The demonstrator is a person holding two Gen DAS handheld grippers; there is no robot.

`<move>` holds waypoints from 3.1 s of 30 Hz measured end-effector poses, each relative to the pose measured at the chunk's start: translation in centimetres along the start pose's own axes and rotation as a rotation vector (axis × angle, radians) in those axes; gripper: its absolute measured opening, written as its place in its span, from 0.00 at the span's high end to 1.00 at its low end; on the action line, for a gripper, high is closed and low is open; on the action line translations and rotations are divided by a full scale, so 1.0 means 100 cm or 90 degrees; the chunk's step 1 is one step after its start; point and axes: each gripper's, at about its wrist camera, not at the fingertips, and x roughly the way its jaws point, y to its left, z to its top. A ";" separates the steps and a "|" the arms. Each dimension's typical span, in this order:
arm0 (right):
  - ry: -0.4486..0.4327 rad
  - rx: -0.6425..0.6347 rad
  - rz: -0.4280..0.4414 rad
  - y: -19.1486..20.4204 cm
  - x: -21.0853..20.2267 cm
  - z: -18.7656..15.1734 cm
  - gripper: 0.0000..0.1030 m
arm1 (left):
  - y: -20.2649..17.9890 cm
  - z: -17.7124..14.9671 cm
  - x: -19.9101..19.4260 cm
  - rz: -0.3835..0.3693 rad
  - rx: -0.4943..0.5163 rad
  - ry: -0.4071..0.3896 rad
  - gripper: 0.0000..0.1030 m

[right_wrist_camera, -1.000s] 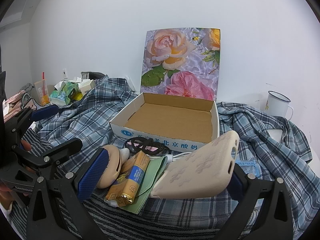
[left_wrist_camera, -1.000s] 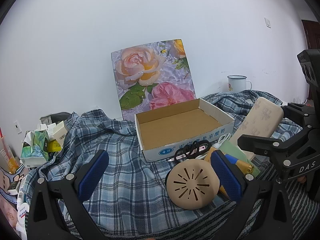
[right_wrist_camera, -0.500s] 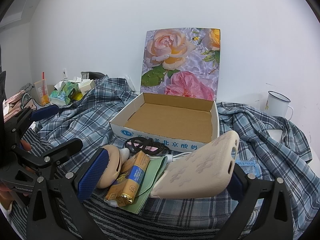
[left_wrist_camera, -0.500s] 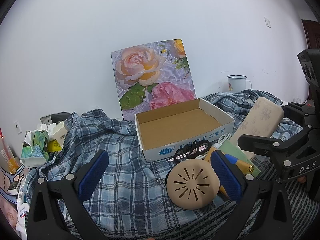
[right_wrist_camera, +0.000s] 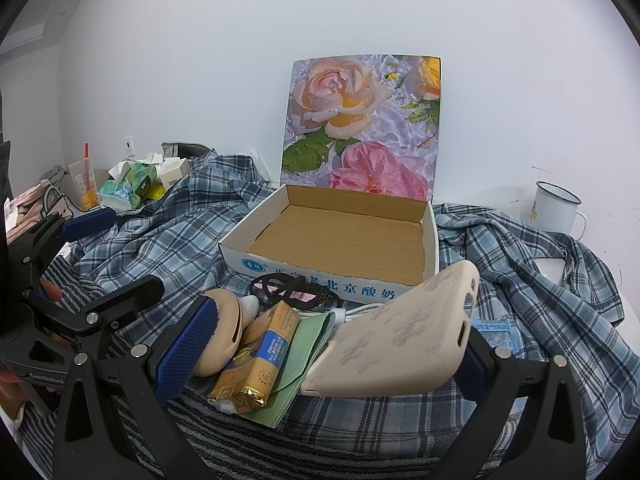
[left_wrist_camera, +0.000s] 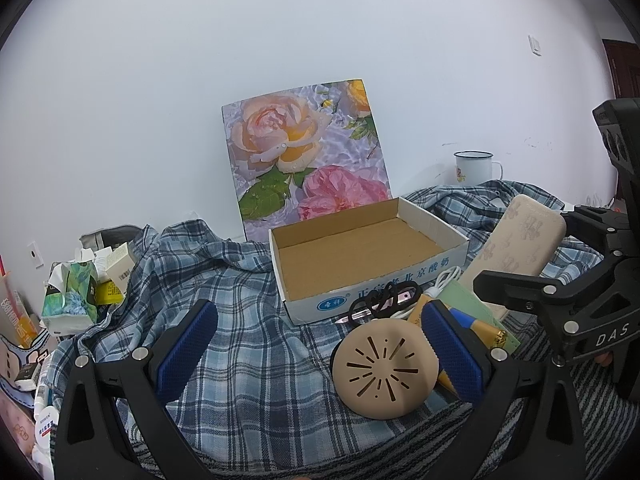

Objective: Organize soft objects

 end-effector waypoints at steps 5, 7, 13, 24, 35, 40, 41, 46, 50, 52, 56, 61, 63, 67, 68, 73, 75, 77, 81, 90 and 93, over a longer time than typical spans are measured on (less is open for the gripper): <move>0.000 0.000 0.000 0.000 0.000 0.000 0.00 | 0.000 -0.003 0.002 0.000 0.000 0.000 0.00; 0.000 -0.001 0.000 0.000 0.000 0.000 0.00 | 0.000 -0.002 0.002 0.000 0.000 0.000 0.00; 0.001 0.000 -0.001 0.001 0.000 0.000 0.00 | 0.000 -0.002 0.002 0.000 0.000 0.000 0.00; 0.001 0.000 -0.001 0.001 0.000 0.001 0.00 | 0.000 -0.002 0.003 0.000 0.000 0.001 0.00; 0.002 0.000 -0.001 0.001 0.000 0.001 0.00 | -0.003 -0.002 0.002 -0.002 0.000 0.004 0.00; 0.001 0.000 -0.001 0.001 0.001 0.001 0.00 | -0.003 -0.002 0.003 -0.003 -0.001 0.004 0.00; 0.002 0.001 0.000 0.001 0.001 0.001 0.00 | -0.003 -0.002 0.003 -0.005 -0.001 0.005 0.00; -0.001 0.000 -0.001 0.000 0.001 0.000 0.00 | -0.003 0.000 0.005 -0.064 0.000 0.019 0.00; -0.025 0.000 -0.011 -0.002 -0.007 -0.001 0.00 | -0.005 0.003 0.012 -0.175 0.020 0.057 0.00; -0.033 0.001 -0.009 -0.001 -0.011 -0.001 0.00 | -0.007 0.002 0.022 -0.200 0.046 0.094 0.00; -0.057 0.016 0.007 -0.005 -0.021 -0.001 0.00 | -0.001 0.000 0.046 -0.246 0.040 0.172 0.00; -0.098 0.020 -0.013 -0.004 -0.035 -0.002 0.00 | 0.007 -0.002 0.067 -0.314 0.030 0.227 0.00; -0.112 0.025 -0.020 -0.005 -0.040 -0.003 0.00 | 0.008 -0.003 0.072 -0.344 0.021 0.244 0.02; -0.113 0.038 -0.009 -0.009 -0.041 -0.002 0.00 | 0.004 -0.007 0.079 -0.354 0.031 0.263 0.09; -0.111 0.037 -0.008 -0.008 -0.041 -0.001 0.00 | 0.003 -0.008 0.082 -0.353 0.033 0.267 0.09; -0.098 0.024 0.005 -0.005 -0.038 -0.001 0.00 | 0.000 -0.014 0.094 -0.345 0.039 0.300 0.09; -0.085 0.020 0.016 -0.004 -0.035 -0.001 0.00 | 0.001 -0.017 0.101 -0.352 0.033 0.315 0.11; -0.069 0.020 0.031 -0.004 -0.031 -0.001 0.00 | 0.002 -0.020 0.103 -0.360 0.025 0.325 0.18; -0.047 0.030 0.091 -0.008 -0.029 -0.002 0.00 | 0.007 -0.021 0.103 -0.383 0.006 0.321 0.19; 0.094 -0.163 0.175 -0.031 -0.016 0.002 0.00 | 0.010 -0.016 0.090 -0.390 0.003 0.277 0.19; 0.176 -0.213 0.199 -0.046 0.008 -0.006 0.00 | 0.012 -0.015 0.086 -0.389 0.001 0.267 0.19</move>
